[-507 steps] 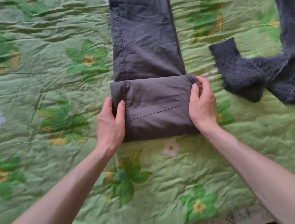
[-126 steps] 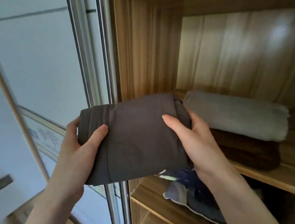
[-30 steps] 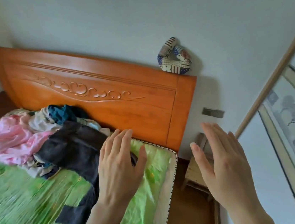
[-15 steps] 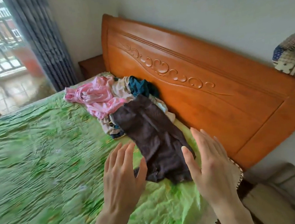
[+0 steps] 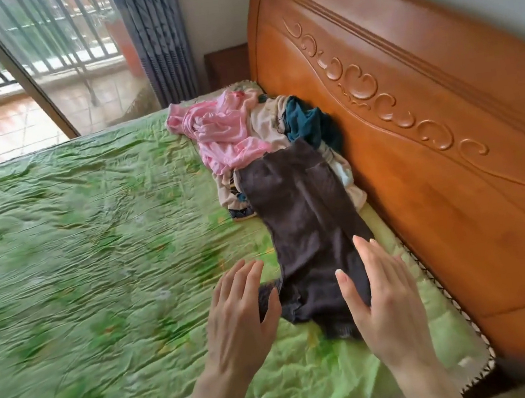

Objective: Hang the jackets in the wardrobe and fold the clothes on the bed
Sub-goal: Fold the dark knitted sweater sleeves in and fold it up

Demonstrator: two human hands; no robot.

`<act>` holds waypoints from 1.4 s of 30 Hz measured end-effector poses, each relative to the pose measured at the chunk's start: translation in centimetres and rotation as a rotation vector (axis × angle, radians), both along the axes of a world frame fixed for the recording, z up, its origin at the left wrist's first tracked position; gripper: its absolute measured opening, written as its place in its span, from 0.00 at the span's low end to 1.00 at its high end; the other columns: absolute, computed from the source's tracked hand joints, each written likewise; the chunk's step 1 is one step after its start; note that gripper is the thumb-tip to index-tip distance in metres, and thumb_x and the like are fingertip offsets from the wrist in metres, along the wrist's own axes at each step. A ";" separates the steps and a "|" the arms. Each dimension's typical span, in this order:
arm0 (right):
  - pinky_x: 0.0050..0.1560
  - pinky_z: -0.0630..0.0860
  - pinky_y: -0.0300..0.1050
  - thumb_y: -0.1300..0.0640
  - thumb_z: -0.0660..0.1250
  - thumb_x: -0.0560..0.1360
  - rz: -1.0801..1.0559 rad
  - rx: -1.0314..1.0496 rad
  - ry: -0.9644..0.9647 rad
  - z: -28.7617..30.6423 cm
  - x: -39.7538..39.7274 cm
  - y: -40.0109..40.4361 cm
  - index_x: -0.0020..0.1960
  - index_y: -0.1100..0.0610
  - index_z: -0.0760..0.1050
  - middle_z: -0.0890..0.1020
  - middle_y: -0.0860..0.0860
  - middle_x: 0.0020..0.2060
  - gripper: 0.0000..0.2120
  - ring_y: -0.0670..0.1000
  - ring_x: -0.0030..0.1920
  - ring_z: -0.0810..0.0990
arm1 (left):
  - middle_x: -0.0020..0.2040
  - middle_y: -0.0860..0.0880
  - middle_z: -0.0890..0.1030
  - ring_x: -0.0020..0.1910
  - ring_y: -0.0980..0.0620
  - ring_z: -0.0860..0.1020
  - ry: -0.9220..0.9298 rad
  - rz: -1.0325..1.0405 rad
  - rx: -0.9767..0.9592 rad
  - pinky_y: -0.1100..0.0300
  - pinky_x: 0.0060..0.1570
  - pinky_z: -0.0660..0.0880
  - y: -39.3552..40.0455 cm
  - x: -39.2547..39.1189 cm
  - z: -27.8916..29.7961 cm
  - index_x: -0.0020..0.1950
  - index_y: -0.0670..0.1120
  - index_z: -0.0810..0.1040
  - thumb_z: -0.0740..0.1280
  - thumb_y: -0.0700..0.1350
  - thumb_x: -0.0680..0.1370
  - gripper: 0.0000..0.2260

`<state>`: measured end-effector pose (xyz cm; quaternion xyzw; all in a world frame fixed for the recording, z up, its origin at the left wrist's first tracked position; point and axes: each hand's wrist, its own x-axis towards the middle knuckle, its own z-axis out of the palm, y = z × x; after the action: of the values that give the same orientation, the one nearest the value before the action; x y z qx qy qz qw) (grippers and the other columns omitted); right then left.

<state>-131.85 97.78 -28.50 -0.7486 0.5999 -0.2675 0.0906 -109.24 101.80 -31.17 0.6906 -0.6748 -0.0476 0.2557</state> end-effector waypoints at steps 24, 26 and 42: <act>0.78 0.62 0.55 0.41 0.60 0.78 0.197 0.306 0.240 -35.4 -5.3 -3.0 0.78 0.58 0.68 0.75 0.52 0.74 0.33 0.52 0.76 0.71 | 0.67 0.47 0.81 0.71 0.45 0.76 0.049 -0.069 0.254 0.48 0.70 0.73 -2.7 -5.8 -35.3 0.71 0.43 0.77 0.64 0.50 0.80 0.21; 0.78 0.62 0.54 0.41 0.61 0.77 0.203 0.332 0.254 -38.3 -5.6 -2.9 0.78 0.57 0.68 0.75 0.51 0.73 0.33 0.52 0.76 0.71 | 0.68 0.47 0.80 0.71 0.45 0.75 0.041 -0.085 0.277 0.48 0.70 0.73 -3.0 -6.2 -38.0 0.72 0.43 0.76 0.65 0.50 0.80 0.22; 0.57 0.77 0.54 0.68 0.73 0.70 0.032 0.313 0.262 -47.0 -8.3 -3.5 0.63 0.57 0.80 0.81 0.54 0.59 0.23 0.59 0.55 0.79 | 0.53 0.47 0.78 0.51 0.42 0.77 -0.067 -0.150 0.305 0.48 0.54 0.75 -7.2 -7.5 -44.8 0.59 0.45 0.79 0.70 0.35 0.75 0.13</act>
<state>-140.18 94.24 -75.48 -0.7633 0.6287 -0.0701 0.1313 -116.76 94.57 -75.99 0.6703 -0.7175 -0.1455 0.1212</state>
